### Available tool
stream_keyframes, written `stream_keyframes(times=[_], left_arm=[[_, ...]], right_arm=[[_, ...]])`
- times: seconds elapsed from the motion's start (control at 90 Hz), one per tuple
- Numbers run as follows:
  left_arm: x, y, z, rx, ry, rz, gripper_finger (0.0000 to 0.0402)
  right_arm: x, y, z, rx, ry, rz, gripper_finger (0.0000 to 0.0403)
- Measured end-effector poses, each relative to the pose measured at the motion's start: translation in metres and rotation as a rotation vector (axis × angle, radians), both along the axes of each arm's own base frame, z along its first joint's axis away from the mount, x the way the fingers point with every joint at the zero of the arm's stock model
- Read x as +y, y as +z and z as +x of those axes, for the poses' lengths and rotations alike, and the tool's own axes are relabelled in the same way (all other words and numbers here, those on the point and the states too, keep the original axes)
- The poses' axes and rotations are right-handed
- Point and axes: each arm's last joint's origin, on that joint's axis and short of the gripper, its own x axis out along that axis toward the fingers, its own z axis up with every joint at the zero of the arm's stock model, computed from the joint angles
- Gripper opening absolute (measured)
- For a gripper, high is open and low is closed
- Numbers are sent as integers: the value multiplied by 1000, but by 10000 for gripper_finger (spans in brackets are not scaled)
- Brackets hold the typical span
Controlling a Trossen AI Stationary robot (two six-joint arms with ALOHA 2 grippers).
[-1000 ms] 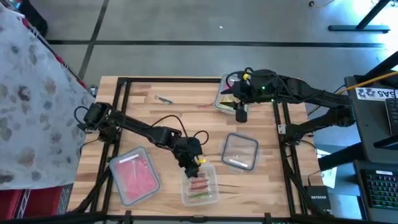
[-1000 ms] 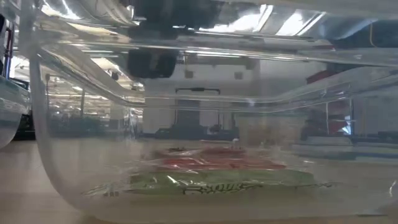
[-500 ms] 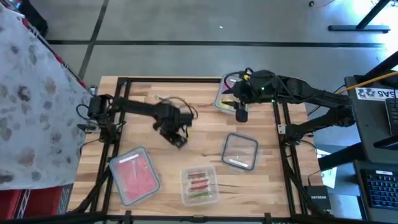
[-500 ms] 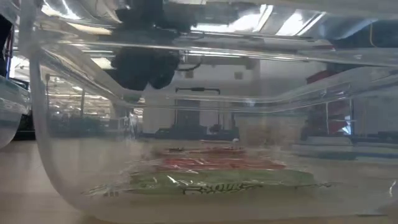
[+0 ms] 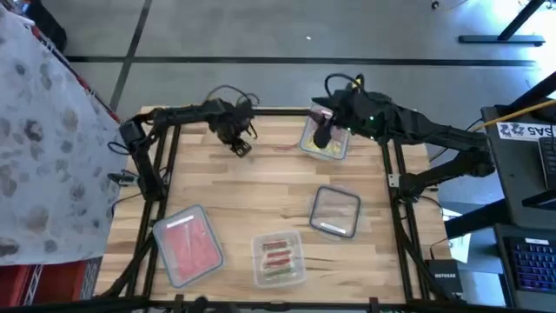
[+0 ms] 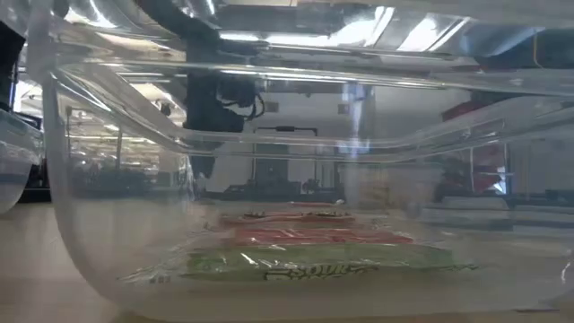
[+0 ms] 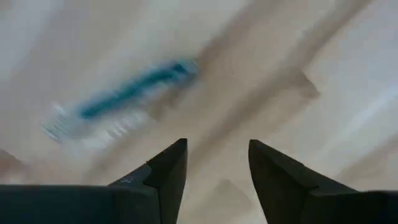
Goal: Sort candy
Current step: Put the blue candy stick into the square transparent bin
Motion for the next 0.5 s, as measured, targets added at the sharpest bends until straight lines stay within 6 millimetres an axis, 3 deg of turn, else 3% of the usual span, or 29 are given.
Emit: stream_keyframes(times=[0.144,0.356,0.5], left_arm=[[18,1,-9,-2,-236,56,194],[23,-5,-11,59,-623,140,231],[24,-18,-9,61,-721,210,234]], right_arm=[[-1,2,7,-70,-11,26,165],[-3,-8,20,-99,-71,115,165],[-5,-18,33,-83,-76,130,165]])
